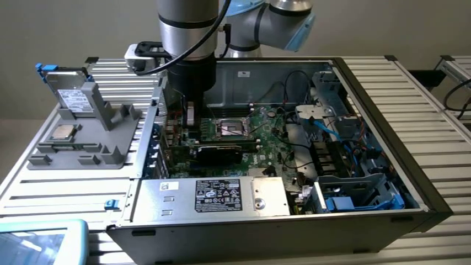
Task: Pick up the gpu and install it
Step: 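Press down on the gpu until it lock into place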
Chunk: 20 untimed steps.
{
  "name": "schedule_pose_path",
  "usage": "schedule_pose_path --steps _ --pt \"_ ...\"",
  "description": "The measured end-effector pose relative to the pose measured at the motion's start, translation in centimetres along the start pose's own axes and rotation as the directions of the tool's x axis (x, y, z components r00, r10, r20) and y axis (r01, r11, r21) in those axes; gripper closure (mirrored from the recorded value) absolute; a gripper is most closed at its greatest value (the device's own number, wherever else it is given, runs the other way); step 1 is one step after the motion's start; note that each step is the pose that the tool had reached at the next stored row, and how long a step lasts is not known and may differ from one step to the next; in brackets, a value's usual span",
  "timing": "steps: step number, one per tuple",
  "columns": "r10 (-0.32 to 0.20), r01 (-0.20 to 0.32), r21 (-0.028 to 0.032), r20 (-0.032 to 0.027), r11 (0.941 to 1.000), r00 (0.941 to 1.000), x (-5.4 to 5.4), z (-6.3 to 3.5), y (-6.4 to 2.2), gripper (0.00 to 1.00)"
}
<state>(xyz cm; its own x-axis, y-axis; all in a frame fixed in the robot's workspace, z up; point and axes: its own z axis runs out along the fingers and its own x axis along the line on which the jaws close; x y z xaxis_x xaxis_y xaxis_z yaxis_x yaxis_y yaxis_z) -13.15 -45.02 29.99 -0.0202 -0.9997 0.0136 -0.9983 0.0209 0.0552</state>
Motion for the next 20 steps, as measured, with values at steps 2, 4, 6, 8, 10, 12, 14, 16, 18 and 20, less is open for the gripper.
schedule_pose_path --steps 2,4,6,8,10,12,14,16,18,20 --pt "0.0 0.0 0.0002 0.0003 1.0 1.0 0.0 0.02 0.02 0.88" --pt "0.0 0.0 0.0001 0.001 1.0 1.0 0.0 0.14 0.16 0.88" --pt "0.0 0.0 0.0 0.0012 1.0 1.0 0.0 0.25 0.3 0.88" --pt "0.0 0.0 0.0 0.0019 1.0 1.0 0.0 0.3 0.36 0.88" --pt "0.0 0.0 0.0 0.0023 1.0 1.0 0.0 0.57 0.59 0.88" --pt "0.0 0.0 0.0001 0.0027 1.0 1.0 0.0 0.91 0.79 0.88" --pt "0.0 0.0 0.0002 0.0037 1.0 1.0 0.0 1.18 0.91 0.88" --pt "0.0 0.0 0.0006 0.0042 1.0 1.0 0.0 1.53 0.9 0.88" --pt "0.0 0.0 0.0011 0.0048 1.0 1.0 -0.1 1.79 0.89 0.88" --pt "0.0 0.0 0.0012 0.0052 1.0 1.0 -0.1 1.9 0.89 0.88"
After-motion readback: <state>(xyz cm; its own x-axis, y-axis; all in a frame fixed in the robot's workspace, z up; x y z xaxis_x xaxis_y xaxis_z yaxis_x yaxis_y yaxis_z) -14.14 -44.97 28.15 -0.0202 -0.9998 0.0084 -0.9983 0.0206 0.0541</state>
